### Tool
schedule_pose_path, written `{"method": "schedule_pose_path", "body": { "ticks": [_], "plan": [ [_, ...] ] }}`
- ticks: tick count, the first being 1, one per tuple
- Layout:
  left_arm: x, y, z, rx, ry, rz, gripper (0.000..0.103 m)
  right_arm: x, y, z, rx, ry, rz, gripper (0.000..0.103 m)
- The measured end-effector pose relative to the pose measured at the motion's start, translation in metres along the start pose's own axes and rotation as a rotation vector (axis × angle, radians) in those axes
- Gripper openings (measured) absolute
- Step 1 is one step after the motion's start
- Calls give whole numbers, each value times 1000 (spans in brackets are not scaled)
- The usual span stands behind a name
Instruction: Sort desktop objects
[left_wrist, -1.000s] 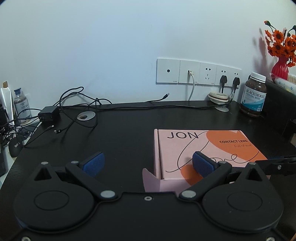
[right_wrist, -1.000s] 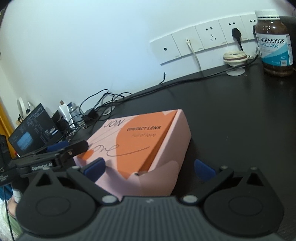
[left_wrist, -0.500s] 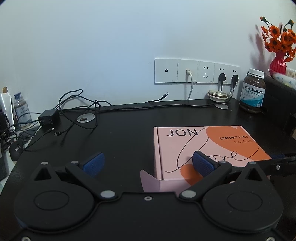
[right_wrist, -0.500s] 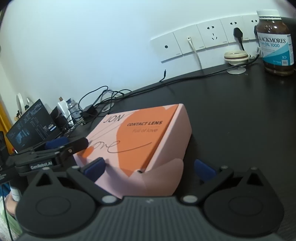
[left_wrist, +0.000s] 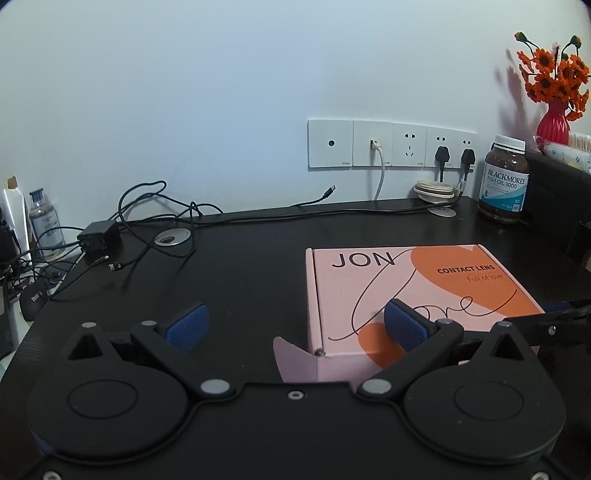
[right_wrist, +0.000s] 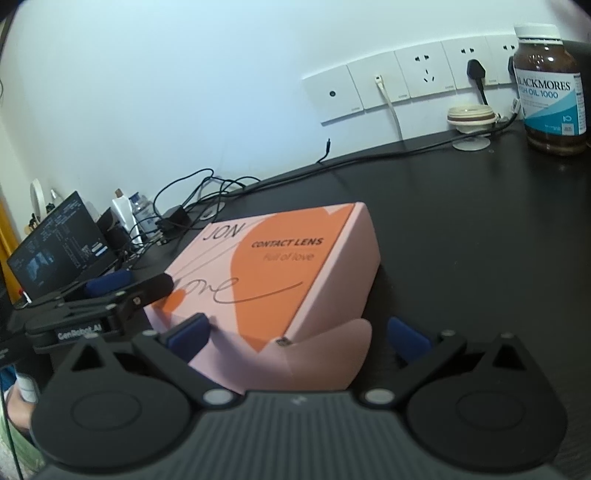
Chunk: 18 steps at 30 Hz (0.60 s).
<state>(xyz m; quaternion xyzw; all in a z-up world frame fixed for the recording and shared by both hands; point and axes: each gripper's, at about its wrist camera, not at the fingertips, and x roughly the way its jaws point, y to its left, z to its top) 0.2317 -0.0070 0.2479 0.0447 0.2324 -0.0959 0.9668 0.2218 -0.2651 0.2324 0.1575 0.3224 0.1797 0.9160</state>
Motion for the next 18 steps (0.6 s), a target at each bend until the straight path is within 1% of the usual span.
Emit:
{"method": "schedule_pose_path", "body": {
  "ticks": [5,11,18],
  "plan": [
    [0,-3,1,-1,2,8,103,0,1,3,-20,-6,-20,102],
    [-1,-8,0,-6,-3,26,103,0,19,-2,-160,5,-76,102],
    [-2,-5,0,-14,-2,19,103,1,40,-9,-324,19,-142,102]
  ]
}}
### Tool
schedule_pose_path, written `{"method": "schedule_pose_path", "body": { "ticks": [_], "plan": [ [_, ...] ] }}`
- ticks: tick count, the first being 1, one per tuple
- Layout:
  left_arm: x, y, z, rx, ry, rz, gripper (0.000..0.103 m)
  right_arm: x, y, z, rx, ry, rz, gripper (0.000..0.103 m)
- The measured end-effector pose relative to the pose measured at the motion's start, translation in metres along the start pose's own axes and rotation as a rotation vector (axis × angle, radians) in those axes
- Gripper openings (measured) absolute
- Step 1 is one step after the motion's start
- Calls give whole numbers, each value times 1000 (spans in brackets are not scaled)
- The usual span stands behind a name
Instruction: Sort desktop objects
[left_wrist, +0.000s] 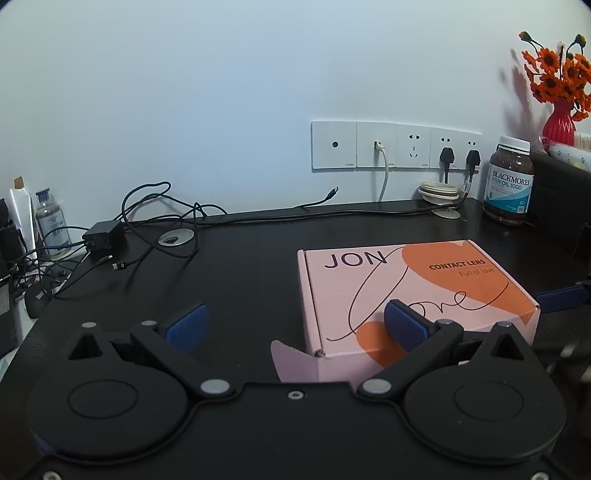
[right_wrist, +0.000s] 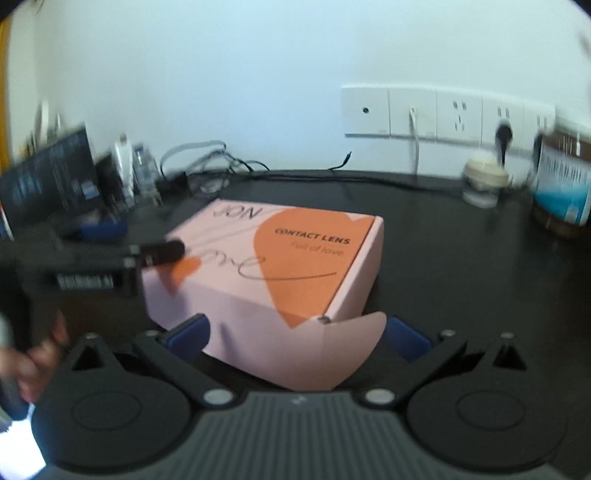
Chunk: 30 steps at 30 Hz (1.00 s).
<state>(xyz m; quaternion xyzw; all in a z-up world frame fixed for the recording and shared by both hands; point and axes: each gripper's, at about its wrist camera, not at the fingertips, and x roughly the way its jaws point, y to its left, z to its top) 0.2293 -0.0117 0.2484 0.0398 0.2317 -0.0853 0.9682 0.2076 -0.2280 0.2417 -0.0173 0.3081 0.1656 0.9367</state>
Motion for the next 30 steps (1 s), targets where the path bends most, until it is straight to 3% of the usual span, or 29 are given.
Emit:
{"method": "schedule_pose_path", "body": {
  "ticks": [3,7,14,24,30],
  "plan": [
    [-1,-2,-1,-4,-6,9,103,2,8,0,-54,8,-18,102],
    [-2,-3,-1,-3,-5,16,103,12,3,1,-21,10,-32,102],
    [-1,2,1,-23,7,-17,103,24,-23,1,146,33,73,102],
    [-27,-5,-10,80,-48,-28,103,34,-30,8,192,43,66,102],
    [-32,-11,-17,146,6,-76,103,38,-30,8,204,43,74,102]
  ]
}}
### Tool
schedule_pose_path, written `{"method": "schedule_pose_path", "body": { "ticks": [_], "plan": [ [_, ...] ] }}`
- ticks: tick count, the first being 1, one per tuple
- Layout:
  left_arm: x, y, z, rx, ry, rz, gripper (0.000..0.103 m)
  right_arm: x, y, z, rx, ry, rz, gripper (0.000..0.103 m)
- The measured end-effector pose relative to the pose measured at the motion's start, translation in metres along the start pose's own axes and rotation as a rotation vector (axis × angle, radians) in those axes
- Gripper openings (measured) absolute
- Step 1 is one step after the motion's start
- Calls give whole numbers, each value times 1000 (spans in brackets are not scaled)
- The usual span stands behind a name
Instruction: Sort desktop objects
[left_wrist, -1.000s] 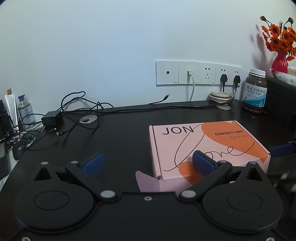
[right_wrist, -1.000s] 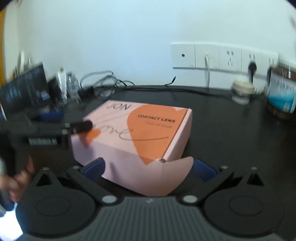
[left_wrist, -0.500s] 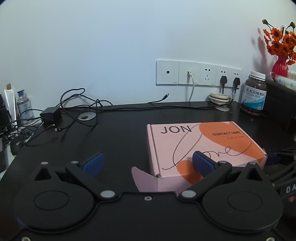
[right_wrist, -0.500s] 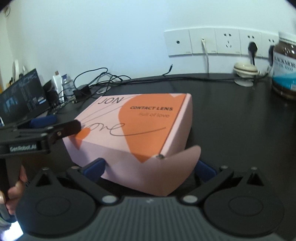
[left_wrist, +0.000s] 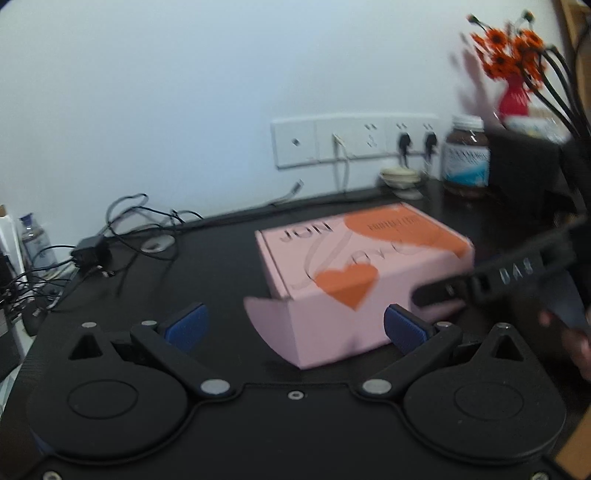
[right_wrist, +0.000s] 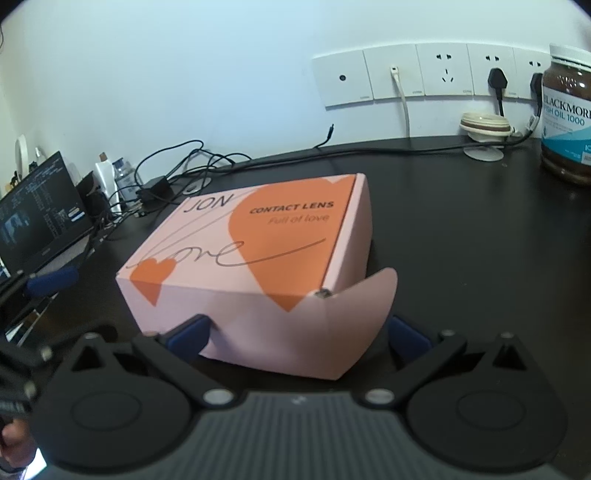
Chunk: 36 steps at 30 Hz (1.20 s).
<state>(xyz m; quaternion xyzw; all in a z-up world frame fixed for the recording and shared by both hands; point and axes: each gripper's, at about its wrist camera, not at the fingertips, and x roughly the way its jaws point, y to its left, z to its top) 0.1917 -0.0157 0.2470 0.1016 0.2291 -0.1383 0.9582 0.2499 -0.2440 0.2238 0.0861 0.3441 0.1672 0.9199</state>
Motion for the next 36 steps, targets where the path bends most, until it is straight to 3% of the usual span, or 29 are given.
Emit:
{"method": "schedule_pose_path", "body": {
  "ticks": [4,11,16,30,36],
  "plan": [
    [12,-5,4,33,9,94,103,1,2,0,-8,1,-1,102],
    [40,6,17,-46,48,66,103,4,-2,2,11,-8,-20,102],
    [52,6,21,-49,47,89,103,5,-10,4,38,-22,-22,102],
    [69,8,24,-101,67,41,103,6,-30,11,112,-60,-74,102],
    [79,9,26,-170,75,-55,103,8,-32,14,107,-66,-73,102]
  ]
}}
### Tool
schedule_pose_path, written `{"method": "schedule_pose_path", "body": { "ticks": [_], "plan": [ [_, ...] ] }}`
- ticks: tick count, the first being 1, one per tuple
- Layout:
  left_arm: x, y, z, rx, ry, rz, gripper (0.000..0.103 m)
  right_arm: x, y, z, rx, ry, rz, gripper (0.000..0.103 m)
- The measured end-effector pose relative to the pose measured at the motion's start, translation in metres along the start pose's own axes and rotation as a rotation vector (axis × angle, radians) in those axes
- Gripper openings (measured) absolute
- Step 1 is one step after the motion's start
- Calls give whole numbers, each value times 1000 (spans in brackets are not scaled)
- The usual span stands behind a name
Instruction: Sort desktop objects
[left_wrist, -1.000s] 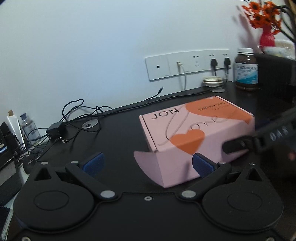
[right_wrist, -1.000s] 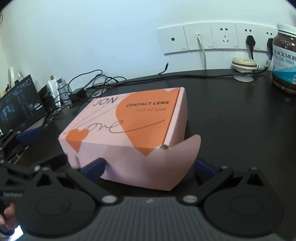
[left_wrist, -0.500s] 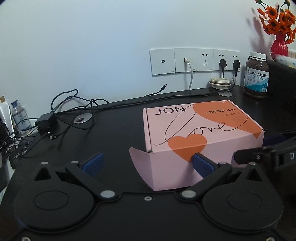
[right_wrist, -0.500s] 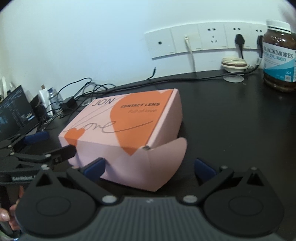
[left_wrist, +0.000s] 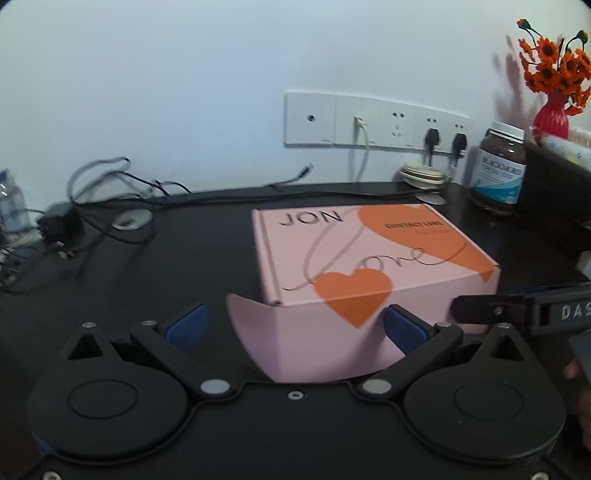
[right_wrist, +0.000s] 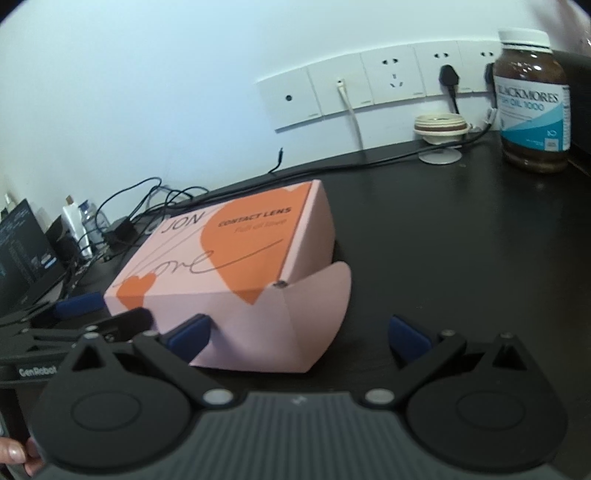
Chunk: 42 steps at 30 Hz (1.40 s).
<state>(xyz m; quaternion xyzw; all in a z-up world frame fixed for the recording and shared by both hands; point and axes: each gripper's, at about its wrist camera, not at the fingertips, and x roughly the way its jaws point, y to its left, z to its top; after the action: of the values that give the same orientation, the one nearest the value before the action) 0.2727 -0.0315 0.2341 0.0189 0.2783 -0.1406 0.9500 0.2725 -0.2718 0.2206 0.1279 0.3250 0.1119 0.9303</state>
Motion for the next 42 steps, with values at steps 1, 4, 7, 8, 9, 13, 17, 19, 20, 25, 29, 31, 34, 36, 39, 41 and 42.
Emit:
{"method": "schedule_pose_path", "body": {
  "ticks": [1,4,7,8,9,13,17,19,20,25,29,31,34,36,39,41,42],
  "plan": [
    [1,0,0,-7,0,-13,103,1,1,0,-11,1,-1,102],
    [4,2,1,-32,1,-39,103,3,6,2,-45,4,-4,102],
    [7,7,1,-61,11,-59,103,5,6,3,-51,7,6,102],
    [8,8,1,-63,12,-61,103,5,6,3,-49,8,12,102],
    [8,8,1,-62,12,-62,103,6,5,4,-47,11,15,102],
    [10,6,2,-59,9,-56,103,8,4,6,-42,13,18,102],
    [10,2,2,-59,3,-33,103,8,2,7,-51,10,19,102],
    [8,-4,1,-38,-1,3,103,8,3,8,-64,5,9,102],
    [7,-7,1,-28,-5,20,103,7,3,7,-65,2,6,102],
    [-2,-9,-4,-35,-23,68,103,2,3,5,-60,-9,-1,102],
    [-13,-7,-8,-61,-36,112,103,-4,3,2,-62,-1,-35,102],
    [-18,-10,-10,-51,-52,156,103,-7,3,1,-55,3,-42,102],
    [-25,-14,-12,-39,-56,181,103,-13,3,-3,-44,8,-48,102],
    [-29,-16,-14,-46,-57,177,103,-18,5,-6,-51,9,-56,102],
    [-39,-16,-16,-72,-75,178,103,-26,8,-10,-59,3,-69,102],
    [-45,-17,-18,-79,-91,185,103,-33,9,-13,-56,-4,-72,102],
    [-49,-18,-19,-77,-100,186,103,-36,10,-15,-51,-9,-72,102]
  ]
}}
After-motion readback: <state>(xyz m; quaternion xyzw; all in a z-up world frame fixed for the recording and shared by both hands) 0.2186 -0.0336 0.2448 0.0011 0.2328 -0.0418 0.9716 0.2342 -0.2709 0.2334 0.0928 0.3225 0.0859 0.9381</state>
